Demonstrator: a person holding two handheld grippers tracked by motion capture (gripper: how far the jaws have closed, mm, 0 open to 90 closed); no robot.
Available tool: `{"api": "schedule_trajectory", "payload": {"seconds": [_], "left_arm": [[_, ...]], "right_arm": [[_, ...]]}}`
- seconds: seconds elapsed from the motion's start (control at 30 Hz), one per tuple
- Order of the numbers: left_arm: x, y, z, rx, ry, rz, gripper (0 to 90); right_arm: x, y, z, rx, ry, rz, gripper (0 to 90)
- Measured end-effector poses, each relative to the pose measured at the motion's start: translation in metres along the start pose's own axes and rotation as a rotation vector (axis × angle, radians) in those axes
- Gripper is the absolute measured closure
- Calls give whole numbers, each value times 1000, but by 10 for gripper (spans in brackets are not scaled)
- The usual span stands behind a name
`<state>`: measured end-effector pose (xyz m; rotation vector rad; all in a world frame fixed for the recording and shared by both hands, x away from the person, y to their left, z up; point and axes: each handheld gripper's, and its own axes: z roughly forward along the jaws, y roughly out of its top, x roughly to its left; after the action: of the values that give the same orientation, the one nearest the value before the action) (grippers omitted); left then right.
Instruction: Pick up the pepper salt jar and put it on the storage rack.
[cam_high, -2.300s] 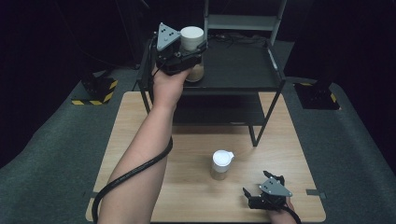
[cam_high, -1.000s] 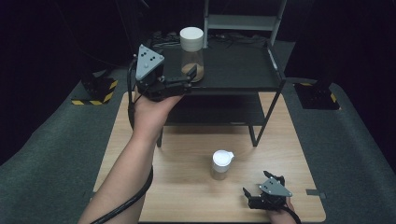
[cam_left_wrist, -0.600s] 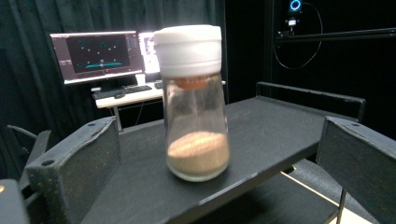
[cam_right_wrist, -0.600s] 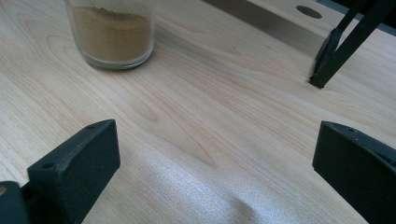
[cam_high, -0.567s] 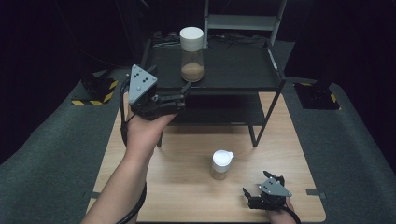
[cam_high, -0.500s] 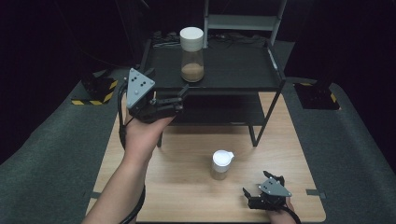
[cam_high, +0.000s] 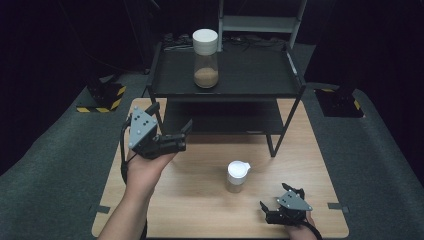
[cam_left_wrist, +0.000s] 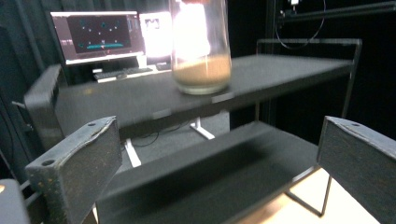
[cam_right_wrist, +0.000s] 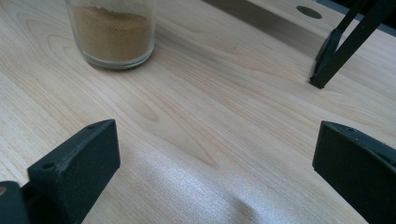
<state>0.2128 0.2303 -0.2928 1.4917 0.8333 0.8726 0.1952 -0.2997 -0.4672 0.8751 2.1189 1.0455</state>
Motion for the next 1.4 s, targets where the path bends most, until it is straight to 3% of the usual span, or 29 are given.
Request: {"api": "schedule_trajectory", "payload": {"seconds": [0.27, 0.53, 0.93, 1.07, 1.23, 1.33, 1.4], "left_arm": [[-6, -31, -8, 48, 21, 31, 4], [-10, -56, -16, 91, 17, 31, 4], [-8, -99, -26, 171, 24, 3, 4], [-5, -117, -27, 211, 5, -31, 4], [-7, -139, -29, 245, 1, -32, 4], [-6, -151, -28, 270, -6, -53, 4], [-6, -157, -28, 292, -10, -43, 5]], "right_arm": [[1, 0, 0, -1, -2, -2, 0], [1, 0, 0, 1, -3, -8, 0], [2, 1, 1, 5, -6, -12, 0], [3, 1, 1, 7, -8, -17, 0], [4, 2, 1, 9, -12, -15, 0], [5, 2, 1, 10, -15, -17, 0], [5, 2, 1, 10, -16, -17, 0]]}}
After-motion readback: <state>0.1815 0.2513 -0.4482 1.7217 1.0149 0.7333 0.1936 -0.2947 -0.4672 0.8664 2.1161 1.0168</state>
